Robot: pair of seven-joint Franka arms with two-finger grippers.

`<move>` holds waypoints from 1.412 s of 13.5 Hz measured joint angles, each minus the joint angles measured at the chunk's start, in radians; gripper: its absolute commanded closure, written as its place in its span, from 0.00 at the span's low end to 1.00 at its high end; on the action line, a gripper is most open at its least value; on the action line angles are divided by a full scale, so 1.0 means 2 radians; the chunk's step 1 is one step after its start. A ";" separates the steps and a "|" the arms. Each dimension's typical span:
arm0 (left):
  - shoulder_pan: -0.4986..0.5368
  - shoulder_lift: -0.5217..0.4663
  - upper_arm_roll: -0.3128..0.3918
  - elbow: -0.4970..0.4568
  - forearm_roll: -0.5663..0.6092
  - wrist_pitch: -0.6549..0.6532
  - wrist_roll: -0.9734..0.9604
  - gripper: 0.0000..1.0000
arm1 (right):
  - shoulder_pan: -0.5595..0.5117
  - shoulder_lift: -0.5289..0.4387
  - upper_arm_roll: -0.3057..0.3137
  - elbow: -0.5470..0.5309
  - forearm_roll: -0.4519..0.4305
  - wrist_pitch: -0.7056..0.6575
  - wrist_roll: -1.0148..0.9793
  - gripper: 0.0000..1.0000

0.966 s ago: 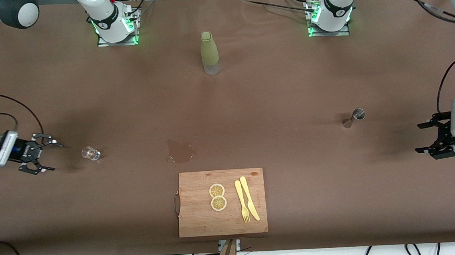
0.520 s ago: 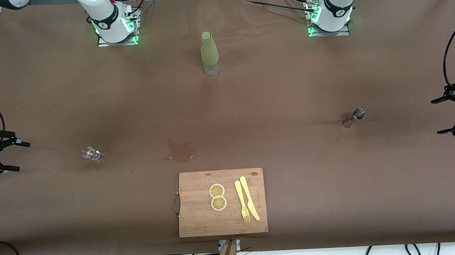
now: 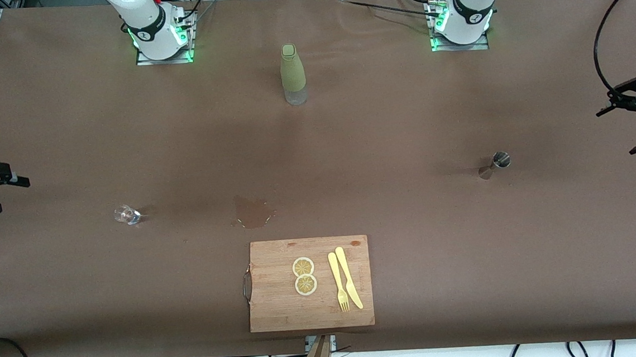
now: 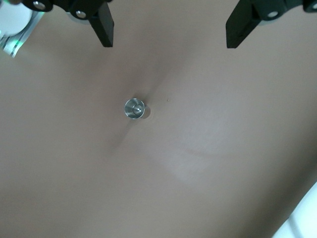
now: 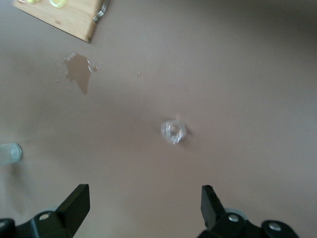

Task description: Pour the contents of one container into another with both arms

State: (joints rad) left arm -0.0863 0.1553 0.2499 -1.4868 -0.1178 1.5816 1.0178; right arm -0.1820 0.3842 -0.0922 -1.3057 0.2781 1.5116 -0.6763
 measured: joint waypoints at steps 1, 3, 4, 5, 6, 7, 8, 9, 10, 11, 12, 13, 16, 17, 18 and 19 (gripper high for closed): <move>0.000 -0.017 -0.017 -0.008 0.016 0.000 -0.060 0.00 | 0.003 -0.011 0.012 0.000 -0.020 -0.010 0.052 0.00; -0.003 -0.050 -0.041 -0.029 0.030 0.000 -0.157 0.00 | 0.011 -0.030 0.027 0.000 -0.047 -0.033 0.145 0.00; -0.003 -0.061 -0.046 -0.039 0.031 0.000 -0.192 0.00 | 0.018 -0.037 0.029 0.000 -0.060 -0.045 0.183 0.00; -0.003 -0.068 -0.048 -0.046 0.032 -0.002 -0.223 0.00 | 0.025 -0.043 0.030 0.000 -0.068 -0.056 0.217 0.00; -0.003 -0.073 -0.048 -0.050 0.032 -0.008 -0.248 0.00 | 0.031 -0.048 0.031 -0.001 -0.072 -0.067 0.247 0.00; -0.003 -0.077 -0.048 -0.053 0.032 -0.013 -0.270 0.00 | 0.038 -0.054 0.031 -0.001 -0.077 -0.078 0.270 0.00; -0.003 -0.080 -0.048 -0.055 0.032 -0.018 -0.287 0.00 | 0.045 -0.060 0.031 -0.002 -0.086 -0.087 0.292 0.00; -0.002 -0.083 -0.047 -0.056 0.035 -0.020 -0.298 0.00 | 0.053 -0.065 0.031 -0.005 -0.096 -0.093 0.309 0.00; -0.002 -0.085 -0.047 -0.056 0.039 -0.023 -0.308 0.00 | 0.061 -0.072 0.032 -0.011 -0.104 -0.095 0.320 0.00; -0.002 -0.088 -0.047 -0.056 0.040 -0.027 -0.321 0.00 | 0.066 -0.078 0.032 -0.019 -0.109 -0.095 0.323 0.00; -0.002 -0.090 -0.048 -0.056 0.042 -0.031 -0.340 0.00 | 0.069 -0.083 0.032 -0.025 -0.110 -0.095 0.323 0.00; -0.002 -0.092 -0.052 -0.056 0.045 -0.035 -0.358 0.00 | 0.070 -0.087 0.033 -0.030 -0.111 -0.093 0.322 0.00; -0.002 -0.094 -0.071 -0.056 0.051 -0.040 -0.400 0.00 | 0.072 -0.091 0.033 -0.033 -0.131 -0.067 0.322 0.00; -0.002 -0.094 -0.075 -0.056 0.052 -0.041 -0.406 0.00 | 0.072 -0.098 0.033 -0.033 -0.140 -0.054 0.322 0.00; -0.002 -0.094 -0.078 -0.056 0.052 -0.041 -0.409 0.00 | 0.072 -0.106 0.032 -0.033 -0.145 -0.042 0.322 0.00; -0.002 -0.094 -0.079 -0.056 0.053 -0.041 -0.410 0.00 | 0.072 -0.117 0.032 -0.034 -0.148 -0.037 0.322 0.00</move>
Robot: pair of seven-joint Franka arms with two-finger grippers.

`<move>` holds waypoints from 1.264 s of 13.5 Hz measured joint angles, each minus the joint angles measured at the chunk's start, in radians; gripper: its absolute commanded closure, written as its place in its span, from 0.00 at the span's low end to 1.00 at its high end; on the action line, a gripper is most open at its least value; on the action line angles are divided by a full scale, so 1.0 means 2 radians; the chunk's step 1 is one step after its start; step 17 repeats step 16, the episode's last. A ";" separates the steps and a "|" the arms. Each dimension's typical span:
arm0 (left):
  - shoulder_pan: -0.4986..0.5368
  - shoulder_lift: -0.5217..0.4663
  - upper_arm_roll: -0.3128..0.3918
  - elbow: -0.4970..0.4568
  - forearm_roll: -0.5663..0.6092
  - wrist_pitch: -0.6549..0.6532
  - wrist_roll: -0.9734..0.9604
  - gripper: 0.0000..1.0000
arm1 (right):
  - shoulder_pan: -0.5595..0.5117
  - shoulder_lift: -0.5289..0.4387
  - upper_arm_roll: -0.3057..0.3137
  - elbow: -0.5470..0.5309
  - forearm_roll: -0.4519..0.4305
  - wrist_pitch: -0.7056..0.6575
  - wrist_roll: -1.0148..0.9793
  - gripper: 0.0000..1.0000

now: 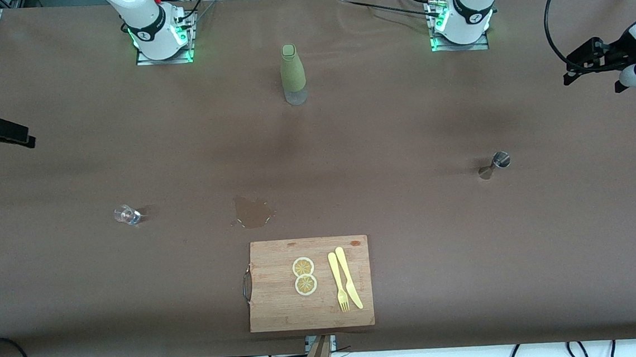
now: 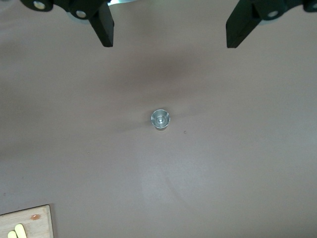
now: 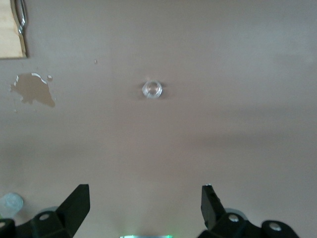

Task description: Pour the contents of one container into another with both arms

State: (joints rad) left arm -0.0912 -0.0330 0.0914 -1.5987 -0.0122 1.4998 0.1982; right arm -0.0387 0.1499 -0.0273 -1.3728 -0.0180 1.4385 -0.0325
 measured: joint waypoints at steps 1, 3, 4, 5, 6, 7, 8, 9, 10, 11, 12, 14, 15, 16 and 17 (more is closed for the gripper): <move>0.000 0.000 -0.001 0.000 0.002 0.000 0.000 0.00 | 0.000 -0.010 0.000 -0.002 -0.002 0.002 0.000 0.00; 0.000 0.000 -0.001 0.000 0.003 0.002 0.000 0.00 | 0.000 -0.021 0.001 -0.010 -0.003 0.004 0.000 0.00; 0.000 0.000 -0.001 0.000 0.003 0.005 0.000 0.00 | 0.000 -0.021 0.004 -0.013 -0.003 0.005 0.000 0.00; 0.000 0.000 -0.001 0.000 0.003 0.008 0.000 0.00 | 0.001 -0.021 0.010 -0.015 -0.004 0.006 0.002 0.00; 0.000 0.000 -0.001 0.000 0.003 0.009 0.000 0.00 | 0.002 -0.021 0.016 -0.017 -0.005 0.007 0.012 0.00; 0.000 0.000 -0.001 0.000 0.003 0.010 0.000 0.00 | 0.004 -0.021 0.020 -0.018 -0.006 0.008 0.023 0.00; 0.000 0.000 -0.001 0.000 0.003 0.010 0.000 0.00 | 0.006 -0.021 0.022 -0.019 -0.006 0.008 0.029 0.00; 0.000 0.000 -0.001 0.000 0.003 0.010 0.000 0.00 | 0.007 -0.021 0.022 -0.020 -0.007 0.009 0.031 0.00; 0.000 0.000 -0.001 0.000 0.003 0.012 0.000 0.00 | 0.006 -0.020 0.022 -0.021 -0.007 0.009 0.031 0.00; 0.000 0.000 -0.001 0.000 0.003 0.014 0.001 0.00 | 0.006 -0.019 0.021 -0.021 -0.008 0.009 0.031 0.00; 0.000 0.000 -0.001 0.000 0.003 0.015 0.001 0.00 | 0.006 -0.018 0.020 -0.021 -0.008 0.009 0.031 0.00; 0.000 0.000 -0.001 0.000 0.003 0.015 0.001 0.00 | 0.005 -0.017 0.020 -0.021 -0.008 0.009 0.031 0.00; 0.000 0.000 -0.001 0.000 0.003 0.015 0.001 0.00 | 0.005 -0.017 0.020 -0.021 -0.008 0.009 0.031 0.00; 0.000 0.000 -0.001 0.000 0.003 0.015 0.001 0.00 | 0.005 -0.017 0.020 -0.021 -0.008 0.009 0.031 0.00; 0.000 0.000 -0.001 0.000 0.003 0.015 0.001 0.00 | 0.005 -0.017 0.020 -0.021 -0.008 0.009 0.031 0.00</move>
